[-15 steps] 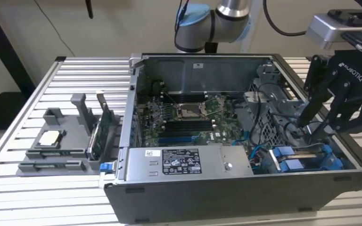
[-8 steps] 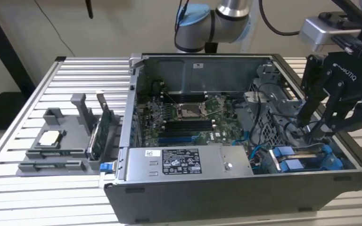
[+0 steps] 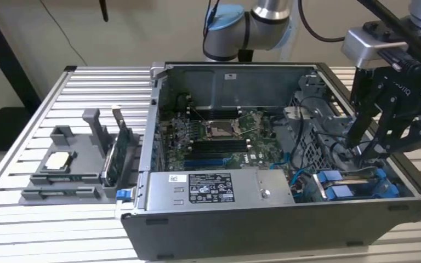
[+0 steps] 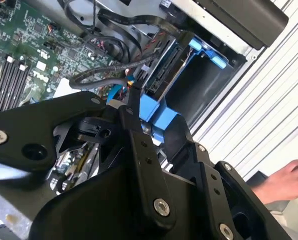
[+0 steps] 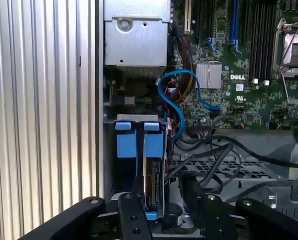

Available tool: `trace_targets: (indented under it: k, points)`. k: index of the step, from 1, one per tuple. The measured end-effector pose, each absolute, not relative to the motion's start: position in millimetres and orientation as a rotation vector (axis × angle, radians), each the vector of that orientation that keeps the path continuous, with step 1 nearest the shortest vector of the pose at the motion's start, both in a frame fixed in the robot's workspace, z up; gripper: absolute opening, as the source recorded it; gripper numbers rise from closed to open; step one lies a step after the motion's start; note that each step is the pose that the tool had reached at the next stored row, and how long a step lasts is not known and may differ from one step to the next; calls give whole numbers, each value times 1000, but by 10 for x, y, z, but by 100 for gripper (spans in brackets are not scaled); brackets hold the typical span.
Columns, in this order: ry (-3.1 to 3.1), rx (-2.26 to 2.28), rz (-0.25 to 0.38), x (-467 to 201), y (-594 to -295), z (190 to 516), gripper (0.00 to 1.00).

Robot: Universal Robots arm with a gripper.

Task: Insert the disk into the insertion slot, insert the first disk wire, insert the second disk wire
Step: 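Insert the first disk wire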

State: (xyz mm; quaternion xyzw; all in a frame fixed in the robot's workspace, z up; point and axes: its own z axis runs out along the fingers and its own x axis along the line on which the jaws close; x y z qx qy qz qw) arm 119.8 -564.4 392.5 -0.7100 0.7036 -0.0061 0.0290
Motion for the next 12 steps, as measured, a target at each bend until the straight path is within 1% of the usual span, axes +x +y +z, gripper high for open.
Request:
trace_targets:
  k: [12]
  points:
    - [2117,-2161,-54,1173,-5610,3896,47]
